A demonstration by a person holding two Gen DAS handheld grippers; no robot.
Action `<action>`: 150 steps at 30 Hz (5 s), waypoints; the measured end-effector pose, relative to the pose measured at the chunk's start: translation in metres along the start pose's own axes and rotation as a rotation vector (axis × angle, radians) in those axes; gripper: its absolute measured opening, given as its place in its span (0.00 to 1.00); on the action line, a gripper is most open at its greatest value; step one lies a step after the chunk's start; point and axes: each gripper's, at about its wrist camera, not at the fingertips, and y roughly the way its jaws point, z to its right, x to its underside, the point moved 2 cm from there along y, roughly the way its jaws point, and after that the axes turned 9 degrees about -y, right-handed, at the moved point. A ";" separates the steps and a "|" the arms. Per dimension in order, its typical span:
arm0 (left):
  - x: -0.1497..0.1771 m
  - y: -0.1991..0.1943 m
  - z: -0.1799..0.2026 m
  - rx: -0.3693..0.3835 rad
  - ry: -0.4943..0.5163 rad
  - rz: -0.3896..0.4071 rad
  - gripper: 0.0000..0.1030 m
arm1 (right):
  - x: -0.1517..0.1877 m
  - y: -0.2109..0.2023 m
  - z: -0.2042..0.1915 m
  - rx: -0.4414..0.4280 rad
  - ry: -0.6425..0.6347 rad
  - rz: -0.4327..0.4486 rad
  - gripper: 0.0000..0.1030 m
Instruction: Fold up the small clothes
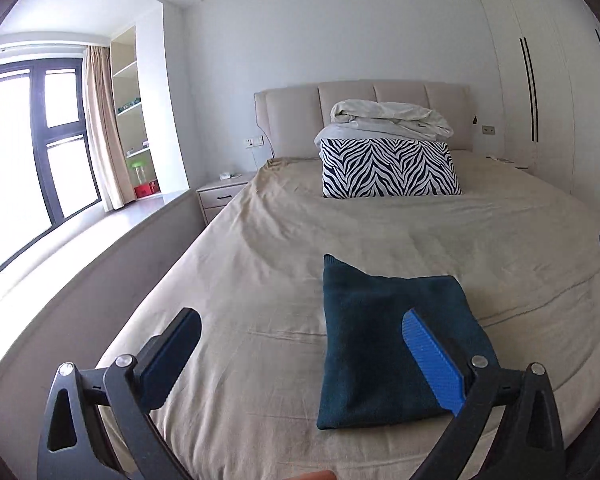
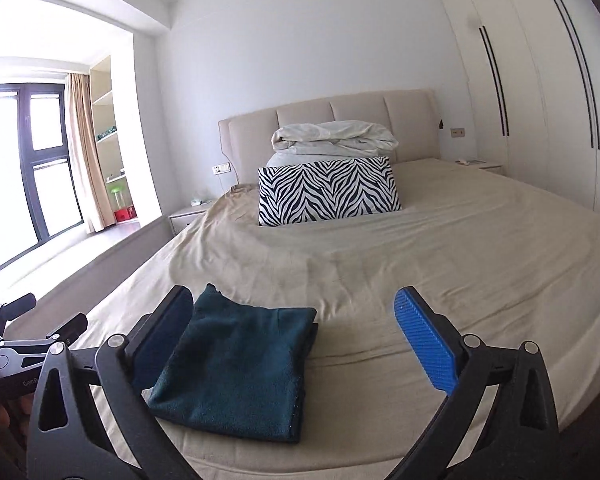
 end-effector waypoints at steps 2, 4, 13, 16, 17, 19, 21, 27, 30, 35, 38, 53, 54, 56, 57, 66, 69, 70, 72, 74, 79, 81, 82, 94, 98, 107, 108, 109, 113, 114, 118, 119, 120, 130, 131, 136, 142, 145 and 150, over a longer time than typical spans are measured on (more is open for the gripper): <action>0.003 0.005 -0.005 0.004 -0.031 -0.048 1.00 | -0.004 -0.006 -0.008 -0.012 -0.029 -0.040 1.00; 0.009 0.011 -0.009 0.008 -0.063 -0.098 1.00 | -0.001 -0.006 -0.016 -0.027 -0.045 -0.098 1.00; 0.056 0.035 0.017 0.100 -0.063 -0.263 1.00 | 0.059 0.032 -0.028 0.028 -0.014 -0.379 1.00; 0.065 0.039 0.021 0.104 -0.061 -0.283 1.00 | 0.073 0.041 -0.030 0.030 -0.015 -0.427 1.00; 0.067 0.041 0.020 0.103 -0.064 -0.289 1.00 | 0.077 0.044 -0.031 0.030 -0.020 -0.440 1.00; 0.070 0.046 0.017 0.094 -0.073 -0.300 1.00 | 0.082 0.047 -0.032 0.033 -0.023 -0.462 1.00; 0.070 0.050 0.010 0.083 -0.088 -0.306 1.00 | 0.086 0.050 -0.031 0.028 -0.017 -0.478 1.00; 0.073 0.059 -0.001 0.062 -0.102 -0.322 1.00 | 0.096 0.055 -0.030 0.022 -0.021 -0.517 1.00; 0.074 0.061 -0.003 0.060 -0.101 -0.329 1.00 | 0.099 0.057 -0.029 0.015 -0.023 -0.532 1.00; 0.077 0.066 -0.005 0.061 -0.109 -0.346 1.00 | 0.103 0.060 -0.031 0.005 -0.026 -0.548 1.00; 0.078 0.068 -0.006 0.059 -0.109 -0.352 1.00 | 0.103 0.062 -0.030 0.001 -0.025 -0.555 1.00; 0.083 0.072 -0.005 0.056 -0.107 -0.365 1.00 | 0.107 0.068 -0.028 -0.007 -0.023 -0.575 1.00; 0.083 0.072 -0.005 0.056 -0.107 -0.365 1.00 | 0.107 0.068 -0.029 -0.007 -0.023 -0.576 1.00; 0.083 0.072 -0.005 0.056 -0.107 -0.365 1.00 | 0.108 0.069 -0.029 -0.006 -0.023 -0.577 1.00; 0.083 0.072 -0.005 0.056 -0.107 -0.365 1.00 | 0.108 0.068 -0.030 -0.006 -0.023 -0.577 1.00; 0.083 0.072 -0.005 0.056 -0.106 -0.366 1.00 | 0.109 0.068 -0.032 -0.009 -0.024 -0.579 1.00; 0.084 0.072 -0.005 0.053 -0.104 -0.366 1.00 | 0.109 0.068 -0.032 -0.010 -0.023 -0.582 1.00; 0.084 0.072 -0.005 0.052 -0.103 -0.367 1.00 | 0.109 0.068 -0.032 -0.009 -0.023 -0.582 1.00; 0.085 0.073 -0.005 0.051 -0.101 -0.367 1.00 | 0.110 0.068 -0.032 -0.009 -0.023 -0.583 1.00; 0.086 0.074 -0.005 0.050 -0.097 -0.366 1.00 | 0.110 0.068 -0.032 -0.010 -0.021 -0.583 1.00; 0.086 0.074 -0.004 0.046 -0.084 -0.363 1.00 | 0.112 0.069 -0.031 -0.012 -0.022 -0.587 1.00; 0.086 0.074 -0.004 0.045 -0.083 -0.362 1.00 | 0.112 0.068 -0.031 -0.011 -0.021 -0.587 1.00; 0.086 0.074 -0.004 0.044 -0.083 -0.362 1.00 | 0.112 0.068 -0.031 -0.011 -0.020 -0.587 1.00; 0.087 0.074 -0.003 0.044 -0.081 -0.363 1.00 | 0.116 0.069 -0.028 -0.009 -0.017 -0.592 1.00; 0.088 0.074 -0.004 0.044 -0.082 -0.365 1.00 | 0.118 0.069 -0.028 -0.009 -0.015 -0.595 1.00; 0.088 0.074 -0.004 0.043 -0.081 -0.365 1.00 | 0.121 0.068 -0.026 -0.010 -0.011 -0.600 1.00; 0.088 0.074 -0.004 0.043 -0.081 -0.366 1.00 | 0.121 0.068 -0.025 -0.010 -0.011 -0.601 1.00; 0.088 0.074 -0.004 0.044 -0.081 -0.366 1.00 | 0.121 0.068 -0.025 -0.010 -0.012 -0.601 1.00; 0.088 0.074 -0.004 0.044 -0.080 -0.365 1.00 | 0.122 0.067 -0.025 -0.009 -0.012 -0.602 1.00; 0.088 0.074 -0.004 0.043 -0.080 -0.365 1.00 | 0.122 0.067 -0.024 -0.009 -0.011 -0.602 1.00; 0.088 0.074 -0.004 0.043 -0.080 -0.365 1.00 | 0.122 0.067 -0.024 -0.009 -0.011 -0.603 1.00; 0.088 0.074 -0.004 0.043 -0.080 -0.365 1.00 | 0.122 0.067 -0.024 -0.010 -0.011 -0.603 1.00; 0.088 0.074 -0.004 0.043 -0.080 -0.365 1.00 | 0.123 0.067 -0.024 -0.009 -0.010 -0.603 1.00; 0.090 0.074 -0.005 0.043 -0.079 -0.367 1.00 | 0.125 0.065 -0.022 -0.010 -0.008 -0.607 1.00; 0.090 0.074 -0.005 0.043 -0.078 -0.367 1.00 | 0.125 0.065 -0.022 -0.010 -0.008 -0.606 1.00; 0.092 0.075 -0.006 0.043 -0.075 -0.370 1.00 | 0.125 0.066 -0.022 -0.010 -0.009 -0.608 1.00; 0.093 0.075 -0.007 0.043 -0.074 -0.371 1.00 | 0.126 0.065 -0.022 -0.010 -0.009 -0.608 1.00; 0.094 0.075 -0.008 0.044 -0.074 -0.374 1.00 | 0.126 0.065 -0.022 -0.011 -0.007 -0.611 1.00; 0.094 0.074 -0.010 0.045 -0.074 -0.378 1.00 | 0.126 0.063 -0.022 -0.012 -0.009 -0.611 1.00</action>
